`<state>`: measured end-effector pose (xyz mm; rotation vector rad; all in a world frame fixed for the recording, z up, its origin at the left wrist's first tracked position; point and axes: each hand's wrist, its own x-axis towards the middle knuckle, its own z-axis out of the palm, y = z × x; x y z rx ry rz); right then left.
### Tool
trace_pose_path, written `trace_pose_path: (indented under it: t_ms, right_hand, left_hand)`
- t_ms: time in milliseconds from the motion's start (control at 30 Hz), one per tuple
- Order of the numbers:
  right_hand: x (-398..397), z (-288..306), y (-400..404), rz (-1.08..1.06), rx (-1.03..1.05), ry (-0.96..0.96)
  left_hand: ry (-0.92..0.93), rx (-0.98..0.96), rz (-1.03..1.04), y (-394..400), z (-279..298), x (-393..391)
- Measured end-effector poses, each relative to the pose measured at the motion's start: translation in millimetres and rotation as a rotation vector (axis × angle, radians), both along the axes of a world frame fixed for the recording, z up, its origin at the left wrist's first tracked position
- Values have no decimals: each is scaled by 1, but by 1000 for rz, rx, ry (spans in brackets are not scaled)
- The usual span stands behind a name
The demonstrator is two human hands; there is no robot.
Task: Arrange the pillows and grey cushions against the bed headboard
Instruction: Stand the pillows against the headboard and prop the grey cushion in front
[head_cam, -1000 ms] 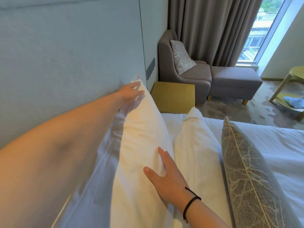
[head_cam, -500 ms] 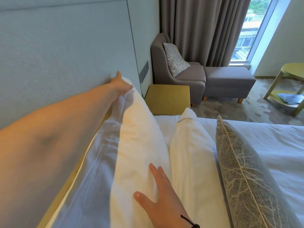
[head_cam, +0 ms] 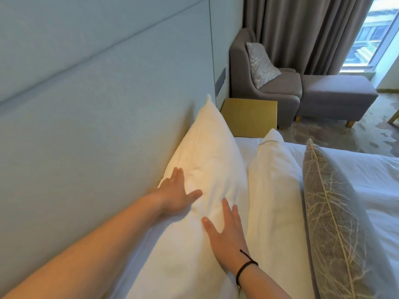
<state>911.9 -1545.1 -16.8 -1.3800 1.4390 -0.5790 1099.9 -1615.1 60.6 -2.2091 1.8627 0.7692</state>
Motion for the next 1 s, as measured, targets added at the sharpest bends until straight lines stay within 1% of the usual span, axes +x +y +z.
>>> trace_pose_path:
  t_ms: [100,200,267,300,467,500,567,633,733,767,800,900,933,967,1000]
  right_hand:
    - [2,5,13,7,12,-25]
    - [4,13,37,44,28,-3]
    - [3,17,53,74,31,16]
    - [3,18,61,87,39,23]
    - [6,24,103,126,73,-6]
    - [6,25,110,142,67,-8]
    - [7,29,119,202,64,-12]
    - [3,34,124,283,75,-28]
    - [-19,38,128,405,45,-13]
    - [-30,38,128,426,19,28]
    - [-43,36,129,430,-11,86]
    - [-83,26,136,429,-115,382]
    - [-96,22,140,433,-129,467]
    - [-107,16,144,438,-118,519]
    - [-118,11,148,444,-84,539]
  left_hand:
    - [-21,-18,99,84,6,6]
    - [-140,-129,149,175,19,5]
    - [-219,-216,178,226,25,2]
    - [-248,-229,200,247,27,2]
    - [-346,-158,297,328,33,5]
    - [-349,-172,319,338,34,5]
    - [-359,-259,349,352,39,9]
    - [-428,-352,321,357,46,16]
    - [-507,-375,303,360,53,17]
    - [-520,-378,311,360,52,15]
    - [-527,-427,304,360,51,9]
    - [-555,-700,124,348,36,-27]
    - [-500,-777,50,341,28,-48]
    - [-404,-809,-12,333,18,-73]
    - [-290,-765,-51,325,6,-99]
